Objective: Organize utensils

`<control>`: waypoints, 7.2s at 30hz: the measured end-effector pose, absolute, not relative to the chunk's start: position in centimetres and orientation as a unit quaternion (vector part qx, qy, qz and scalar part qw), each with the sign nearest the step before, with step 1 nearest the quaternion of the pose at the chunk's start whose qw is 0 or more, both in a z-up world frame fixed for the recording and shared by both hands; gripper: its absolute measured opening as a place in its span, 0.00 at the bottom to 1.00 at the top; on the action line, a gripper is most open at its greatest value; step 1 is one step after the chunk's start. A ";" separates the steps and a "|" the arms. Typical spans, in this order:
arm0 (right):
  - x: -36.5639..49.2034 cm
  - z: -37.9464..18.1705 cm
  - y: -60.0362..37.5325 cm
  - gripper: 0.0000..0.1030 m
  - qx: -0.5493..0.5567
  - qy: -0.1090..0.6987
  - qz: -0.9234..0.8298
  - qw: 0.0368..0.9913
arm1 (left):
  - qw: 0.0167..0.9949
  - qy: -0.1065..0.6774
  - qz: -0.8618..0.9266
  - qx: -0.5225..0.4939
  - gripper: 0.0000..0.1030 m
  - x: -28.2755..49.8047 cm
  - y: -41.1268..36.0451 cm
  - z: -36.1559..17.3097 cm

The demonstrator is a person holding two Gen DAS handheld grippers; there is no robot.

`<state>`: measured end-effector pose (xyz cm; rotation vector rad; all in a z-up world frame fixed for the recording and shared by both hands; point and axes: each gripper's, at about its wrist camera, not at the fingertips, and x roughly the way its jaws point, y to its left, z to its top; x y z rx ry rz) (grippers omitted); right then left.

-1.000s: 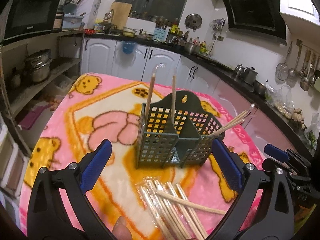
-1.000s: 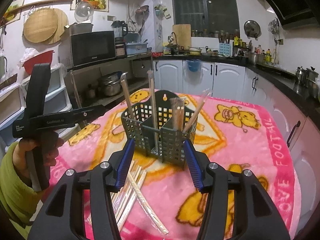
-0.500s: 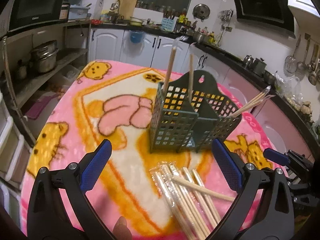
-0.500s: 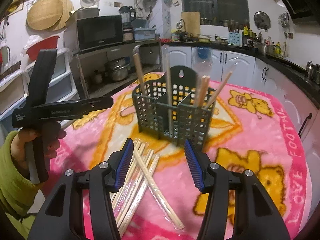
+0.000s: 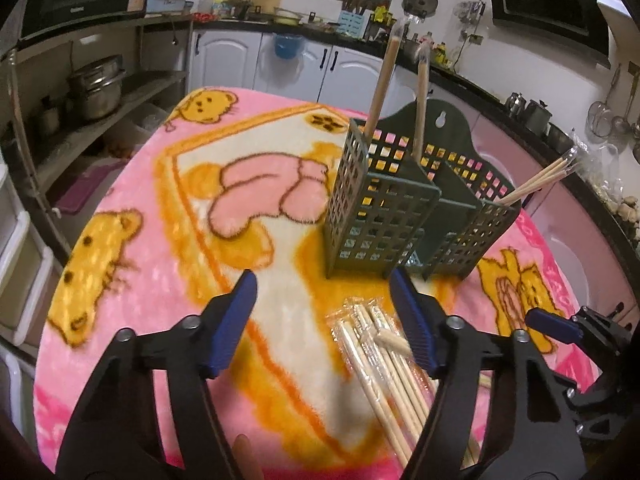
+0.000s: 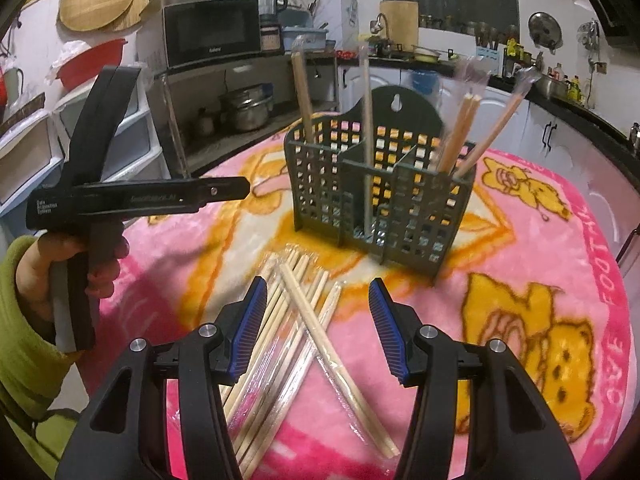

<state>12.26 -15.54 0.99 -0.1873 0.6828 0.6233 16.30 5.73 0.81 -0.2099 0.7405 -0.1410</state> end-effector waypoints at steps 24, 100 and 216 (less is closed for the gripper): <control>15.2 -4.6 -10.6 0.36 -0.176 0.388 0.306 0.851 | 0.876 0.453 -0.124 -0.109 0.20 20.9 4.9 -4.0; 15.3 1.6 -19.9 0.06 -0.008 0.309 0.252 0.917 | 0.862 0.464 -0.202 -0.024 0.06 17.2 -1.0 -4.0; 27.8 12.5 -20.0 0.06 0.038 0.103 0.188 0.976 | 0.951 0.218 -0.201 -0.091 0.03 25.6 -0.5 13.7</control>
